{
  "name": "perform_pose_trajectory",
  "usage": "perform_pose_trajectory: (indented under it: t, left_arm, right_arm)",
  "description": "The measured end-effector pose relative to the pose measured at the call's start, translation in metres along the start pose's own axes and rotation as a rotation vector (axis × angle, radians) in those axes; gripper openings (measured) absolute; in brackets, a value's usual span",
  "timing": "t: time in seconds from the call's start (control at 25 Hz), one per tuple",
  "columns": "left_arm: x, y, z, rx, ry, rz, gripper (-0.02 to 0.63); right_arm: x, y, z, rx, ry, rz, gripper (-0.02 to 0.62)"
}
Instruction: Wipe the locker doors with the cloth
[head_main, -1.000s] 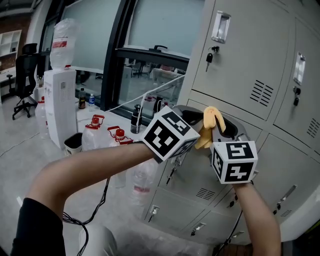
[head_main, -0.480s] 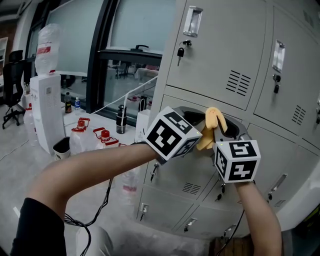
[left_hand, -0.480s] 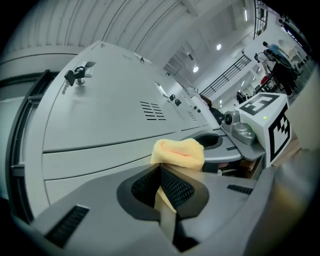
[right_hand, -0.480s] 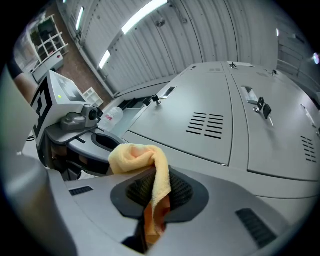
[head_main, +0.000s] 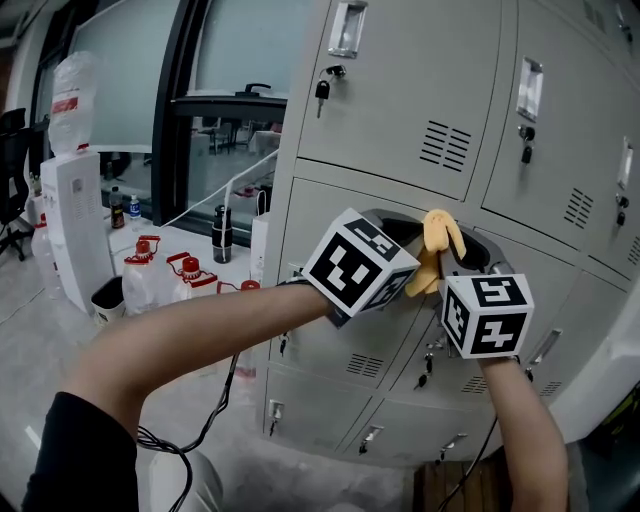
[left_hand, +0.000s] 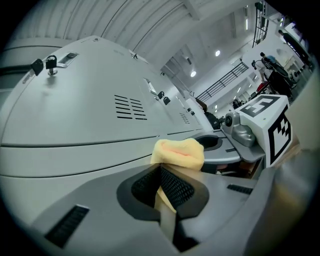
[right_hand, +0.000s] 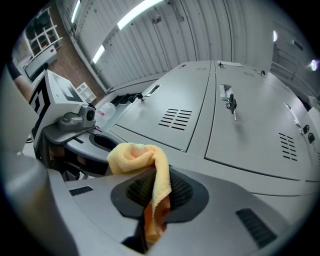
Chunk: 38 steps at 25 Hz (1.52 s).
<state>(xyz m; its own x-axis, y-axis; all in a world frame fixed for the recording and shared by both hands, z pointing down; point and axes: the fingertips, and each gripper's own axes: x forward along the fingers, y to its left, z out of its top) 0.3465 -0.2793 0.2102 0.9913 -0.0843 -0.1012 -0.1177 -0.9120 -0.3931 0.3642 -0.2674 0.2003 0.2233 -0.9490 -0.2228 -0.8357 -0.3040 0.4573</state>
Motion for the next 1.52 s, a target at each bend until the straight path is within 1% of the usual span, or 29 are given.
perform_pose_trajectory:
  t: [0.2, 0.4, 0.64, 0.8, 0.92, 1.04, 1.32, 1.4, 1.52]
  left_arm:
    - [0.016, -0.015, 0.003, -0.006, -0.004, -0.036, 0.020]
    - [0.024, -0.021, 0.004, -0.009, -0.012, -0.053, 0.020]
    - [0.025, -0.021, 0.004, -0.029, -0.009, -0.043, 0.020]
    - [0.016, -0.021, 0.002, -0.061, 0.008, -0.041, 0.020]
    - [-0.002, -0.019, -0.006, -0.052, 0.028, -0.031, 0.020]
    - [-0.028, -0.009, -0.020, -0.047, 0.044, -0.004, 0.018]
    - [-0.101, 0.039, -0.043, -0.014, 0.087, 0.091, 0.018]
    - [-0.117, 0.054, -0.049, -0.005, 0.108, 0.120, 0.020]
    - [-0.139, 0.072, -0.054, -0.007, 0.115, 0.160, 0.020]
  right_arm:
    - [-0.009, -0.019, -0.009, 0.004, 0.021, -0.026, 0.063]
    - [-0.012, -0.027, -0.013, 0.018, 0.031, -0.025, 0.063]
    - [-0.012, -0.029, -0.015, 0.043, 0.038, -0.041, 0.063]
    - [-0.015, -0.020, -0.013, 0.048, 0.046, -0.038, 0.063]
    - [-0.016, -0.001, -0.010, 0.039, 0.043, 0.003, 0.063]
    - [-0.011, 0.031, -0.007, 0.029, 0.032, 0.058, 0.063]
    - [0.018, 0.114, 0.017, 0.064, -0.016, 0.170, 0.063]
    - [0.028, 0.133, 0.024, 0.071, -0.029, 0.194, 0.063]
    - [0.039, 0.157, 0.034, 0.075, -0.045, 0.222, 0.063]
